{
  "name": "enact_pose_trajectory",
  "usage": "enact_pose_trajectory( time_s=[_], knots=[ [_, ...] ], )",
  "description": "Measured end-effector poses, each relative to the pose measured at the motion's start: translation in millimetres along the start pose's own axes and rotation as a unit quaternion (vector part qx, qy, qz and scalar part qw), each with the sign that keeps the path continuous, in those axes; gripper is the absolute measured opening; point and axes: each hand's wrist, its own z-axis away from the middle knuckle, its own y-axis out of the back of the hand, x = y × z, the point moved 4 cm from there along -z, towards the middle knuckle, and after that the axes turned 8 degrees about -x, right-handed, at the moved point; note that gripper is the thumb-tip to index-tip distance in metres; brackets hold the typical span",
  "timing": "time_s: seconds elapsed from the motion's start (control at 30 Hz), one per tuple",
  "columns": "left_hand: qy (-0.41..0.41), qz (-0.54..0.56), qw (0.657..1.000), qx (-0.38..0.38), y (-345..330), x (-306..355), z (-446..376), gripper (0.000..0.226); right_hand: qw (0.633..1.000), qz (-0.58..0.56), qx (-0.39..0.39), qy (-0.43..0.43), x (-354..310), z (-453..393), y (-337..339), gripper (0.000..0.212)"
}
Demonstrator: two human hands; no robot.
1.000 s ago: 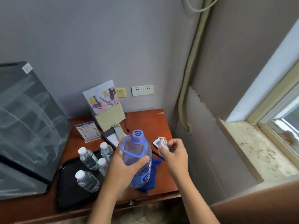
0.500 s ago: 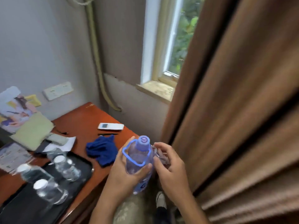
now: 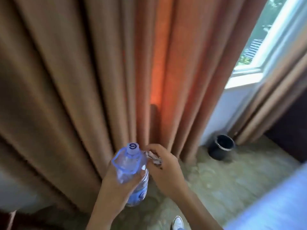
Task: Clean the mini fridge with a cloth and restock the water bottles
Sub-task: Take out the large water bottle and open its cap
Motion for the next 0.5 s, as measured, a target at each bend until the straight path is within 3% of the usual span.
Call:
enact_pose_trajectory(
  time_s=[0.23, 0.43, 0.5],
  knots=[
    [-0.036, -0.028, 0.987, -0.156, -161.2, 9.3, -106.7, 0.045, 0.990, 0.003, 0.128, -0.055, 84.1, -12.3, 151.8, 0.035],
    [-0.056, -0.053, 0.976, -0.204, -307.2, 17.0, -204.0, 0.056, 0.966, -0.107, 0.217, -0.092, 159.7, -30.5, 303.7, 0.022],
    [-0.033, -0.053, 0.970, -0.235, -349.5, 10.8, -231.0, 0.068, 0.955, -0.129, 0.245, -0.104, 188.4, -33.6, 346.7, 0.024]
  ],
)
